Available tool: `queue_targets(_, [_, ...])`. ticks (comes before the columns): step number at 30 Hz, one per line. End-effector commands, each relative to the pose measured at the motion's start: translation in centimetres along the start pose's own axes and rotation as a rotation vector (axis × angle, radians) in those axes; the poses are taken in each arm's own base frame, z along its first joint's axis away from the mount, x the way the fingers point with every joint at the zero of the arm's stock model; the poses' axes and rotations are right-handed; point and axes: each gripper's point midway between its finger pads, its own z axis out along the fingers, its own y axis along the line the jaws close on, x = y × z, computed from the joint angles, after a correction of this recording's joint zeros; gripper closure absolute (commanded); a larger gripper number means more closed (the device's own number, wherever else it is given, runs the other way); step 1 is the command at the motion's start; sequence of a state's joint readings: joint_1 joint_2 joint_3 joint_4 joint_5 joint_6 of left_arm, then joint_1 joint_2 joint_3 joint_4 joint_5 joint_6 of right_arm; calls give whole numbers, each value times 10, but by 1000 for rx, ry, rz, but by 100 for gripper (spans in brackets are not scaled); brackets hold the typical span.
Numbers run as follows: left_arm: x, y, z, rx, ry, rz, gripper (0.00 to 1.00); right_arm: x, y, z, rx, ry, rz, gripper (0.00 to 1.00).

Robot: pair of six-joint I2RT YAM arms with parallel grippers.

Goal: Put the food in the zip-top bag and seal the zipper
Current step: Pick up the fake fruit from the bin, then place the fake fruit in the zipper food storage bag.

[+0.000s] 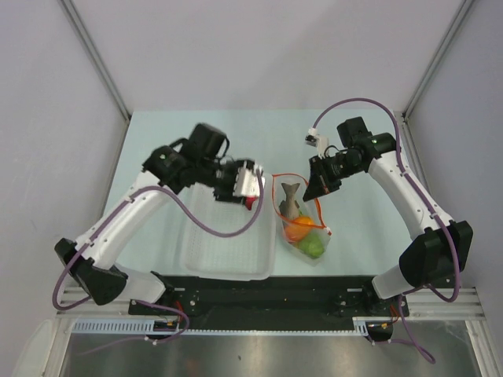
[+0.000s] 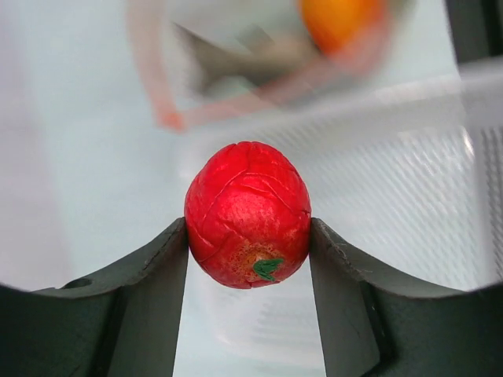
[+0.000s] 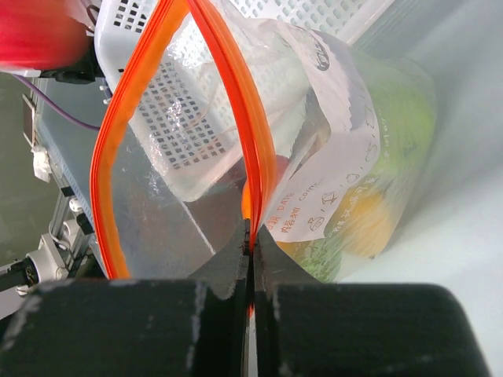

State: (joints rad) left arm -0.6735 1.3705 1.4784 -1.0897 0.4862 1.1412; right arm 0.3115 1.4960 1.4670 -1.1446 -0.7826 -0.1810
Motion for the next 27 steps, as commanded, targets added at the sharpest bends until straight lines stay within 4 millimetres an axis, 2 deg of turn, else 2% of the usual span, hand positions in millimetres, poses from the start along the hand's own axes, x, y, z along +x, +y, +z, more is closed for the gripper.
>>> queue_targets(1, [-111, 65, -50, -179, -355, -67, 57, -14, 8, -5, -4, -41, -52, 100])
queue_targets(2, [-128, 73, -60, -202, -393, -81, 57, -14, 8, -5, -4, -41, -51, 100])
queue_targets(4, [-147, 75, -54, -206, -412, -52, 56, -14, 7, -5, -4, -39, -50, 100])
queue_targets(5, [-155, 70, -40, -175, -414, -35, 56, -13, 7, -6, -1, -41, -50, 100])
queue_targets(10, [-159, 52, 2, -120, -367, 39, 54, -14, 9, -10, 15, -50, -63, 100])
queue_targets(12, [-160, 48, 9, -102, -355, 41, 46, -13, 9, -11, 20, -51, -63, 100])
queue_targets(13, [-158, 50, 8, -112, -345, 33, 37, -12, 8, -11, 21, -51, -62, 100])
queue_targets(15, [-153, 52, 6, -128, -326, 28, 26, -10, 8, -11, 21, -51, -62, 100])
queue_targets(16, [-150, 52, 4, -128, -323, 20, 14, -8, 8, -11, 21, -50, -61, 100])
queue_targets(19, [-144, 67, -14, -200, -354, -51, 0, -8, 8, -10, 20, -49, -61, 100])
queue_targets(20, [-135, 78, -22, -234, -362, -96, 0, -8, 8, -10, 19, -50, -58, 100])
queue_targets(22, [-131, 89, -34, -274, -408, -196, 0, -8, 9, -11, 21, -54, -64, 100])
queue_targets(23, [-115, 99, -39, -312, -403, -261, 0, -8, 7, -11, 25, -54, -62, 100])
queue_targets(24, [-106, 103, -39, -332, -403, -313, 0, -9, 7, -11, 26, -55, -60, 100])
queue_targets(26, [-70, 107, -28, -397, -372, -494, 0, -9, 6, -11, 29, -56, -60, 100])
queue_targets(27, [-63, 115, -26, -458, -384, -538, 0, -10, 6, -10, 30, -56, -60, 100])
